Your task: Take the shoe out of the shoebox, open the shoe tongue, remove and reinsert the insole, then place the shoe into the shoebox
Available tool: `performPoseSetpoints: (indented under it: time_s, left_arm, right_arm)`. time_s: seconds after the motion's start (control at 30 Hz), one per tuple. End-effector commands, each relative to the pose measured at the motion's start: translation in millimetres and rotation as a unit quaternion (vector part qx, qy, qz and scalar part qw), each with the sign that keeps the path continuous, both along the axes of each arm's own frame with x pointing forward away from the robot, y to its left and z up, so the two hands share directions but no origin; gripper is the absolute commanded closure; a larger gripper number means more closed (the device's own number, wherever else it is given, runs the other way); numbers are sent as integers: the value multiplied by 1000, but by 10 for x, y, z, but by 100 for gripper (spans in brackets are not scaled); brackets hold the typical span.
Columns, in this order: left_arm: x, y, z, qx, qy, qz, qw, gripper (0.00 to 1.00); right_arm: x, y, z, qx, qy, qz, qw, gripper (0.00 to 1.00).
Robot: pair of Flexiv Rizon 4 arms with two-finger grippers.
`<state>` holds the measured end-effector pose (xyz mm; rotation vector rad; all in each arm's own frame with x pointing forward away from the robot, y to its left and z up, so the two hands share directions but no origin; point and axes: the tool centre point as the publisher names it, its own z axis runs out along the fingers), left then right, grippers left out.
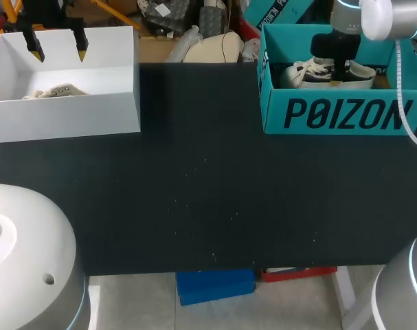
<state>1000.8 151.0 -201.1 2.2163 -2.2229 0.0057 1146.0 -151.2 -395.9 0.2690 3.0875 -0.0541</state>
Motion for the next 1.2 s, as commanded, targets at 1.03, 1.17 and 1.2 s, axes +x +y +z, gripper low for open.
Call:
performPoseSetpoints:
  time_s: [1.03,1.17,1.2]
  left_arm:
    - [-3,-5,7,1,1,1,1000,0]
    - [-3,-5,7,1,1,1,1000,0]
    - [-3,-5,7,1,1,1,1000,0]
  right_arm:
    - [-1131,748,2934,-125,-214,-9,969,100]
    - [-1346,1185,3103,-114,-233,2,966,100]
    - [-1404,1299,3120,-109,-234,8,966,100]
